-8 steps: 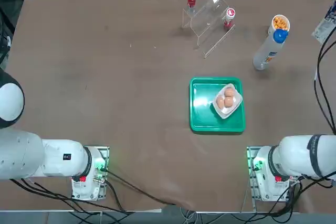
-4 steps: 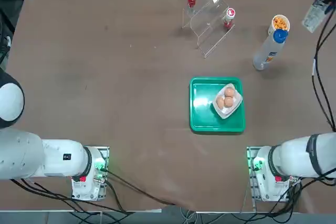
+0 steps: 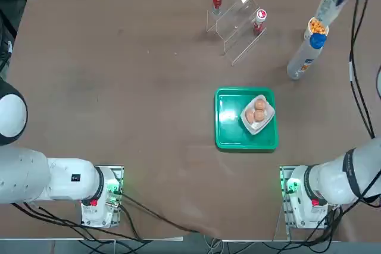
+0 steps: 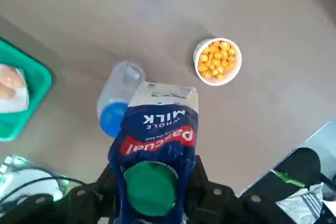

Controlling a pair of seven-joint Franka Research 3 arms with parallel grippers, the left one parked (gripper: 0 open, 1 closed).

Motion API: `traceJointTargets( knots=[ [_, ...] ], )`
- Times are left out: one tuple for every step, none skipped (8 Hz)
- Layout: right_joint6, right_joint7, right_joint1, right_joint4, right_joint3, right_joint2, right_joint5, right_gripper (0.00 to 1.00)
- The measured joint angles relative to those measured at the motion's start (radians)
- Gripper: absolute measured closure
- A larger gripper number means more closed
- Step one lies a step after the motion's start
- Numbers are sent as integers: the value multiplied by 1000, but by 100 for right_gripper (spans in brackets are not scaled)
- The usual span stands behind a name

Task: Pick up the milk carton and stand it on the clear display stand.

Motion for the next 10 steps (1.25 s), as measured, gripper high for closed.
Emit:
traceJointTargets(
  knots=[
    [-2,71,39,29,0,27,20,45],
    [-5,131,72,55,0,47,39,45],
    [-7,165,91,81,0,65,60,46],
    [-8,178,97,106,0,82,97,48],
    [-8,184,96,132,-3,103,150,51],
    [-8,190,96,157,-4,126,194,51],
    [-8,201,97,178,-1,148,221,51],
    [-5,217,99,201,11,172,237,51],
    [7,245,100,228,34,200,242,51],
    [31,279,103,250,66,227,242,51]
  ],
)
